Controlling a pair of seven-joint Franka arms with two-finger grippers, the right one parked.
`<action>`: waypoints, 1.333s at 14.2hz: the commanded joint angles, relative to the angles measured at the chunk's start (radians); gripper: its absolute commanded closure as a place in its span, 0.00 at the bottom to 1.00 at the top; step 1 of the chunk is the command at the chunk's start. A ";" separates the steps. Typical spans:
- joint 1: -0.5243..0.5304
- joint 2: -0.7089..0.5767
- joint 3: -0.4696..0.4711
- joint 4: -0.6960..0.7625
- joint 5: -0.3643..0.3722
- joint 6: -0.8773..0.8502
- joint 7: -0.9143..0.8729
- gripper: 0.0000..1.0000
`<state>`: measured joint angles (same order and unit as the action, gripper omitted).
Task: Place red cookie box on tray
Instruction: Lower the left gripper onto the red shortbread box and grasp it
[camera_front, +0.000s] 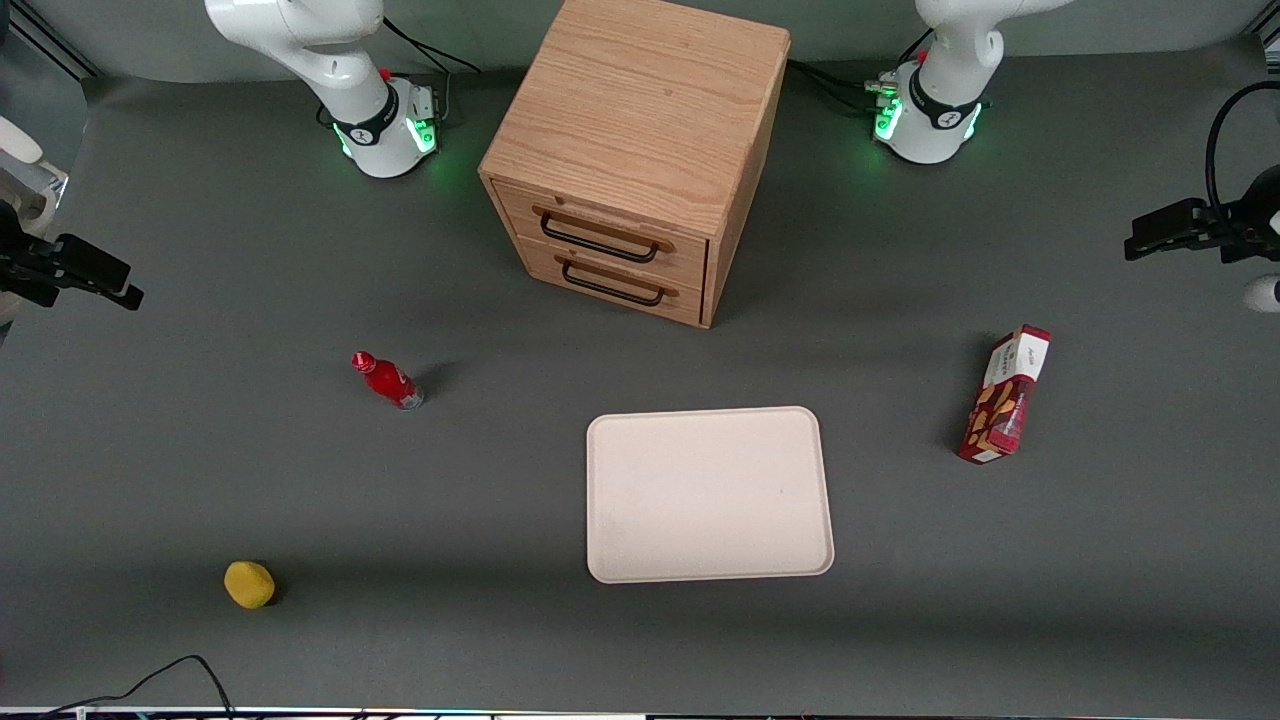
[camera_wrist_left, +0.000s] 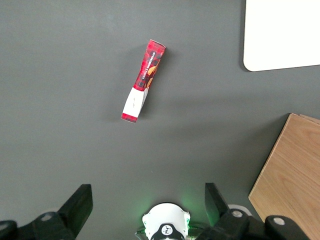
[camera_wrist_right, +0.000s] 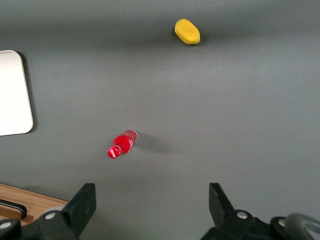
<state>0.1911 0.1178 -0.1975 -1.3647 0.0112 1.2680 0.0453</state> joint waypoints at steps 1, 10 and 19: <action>-0.025 0.013 0.015 0.042 0.018 -0.036 -0.019 0.00; -0.021 0.028 0.111 -0.411 0.035 0.406 0.379 0.00; -0.021 0.195 0.113 -0.866 0.027 1.260 0.429 0.99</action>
<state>0.1788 0.2842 -0.0939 -2.2109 0.0443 2.4532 0.4546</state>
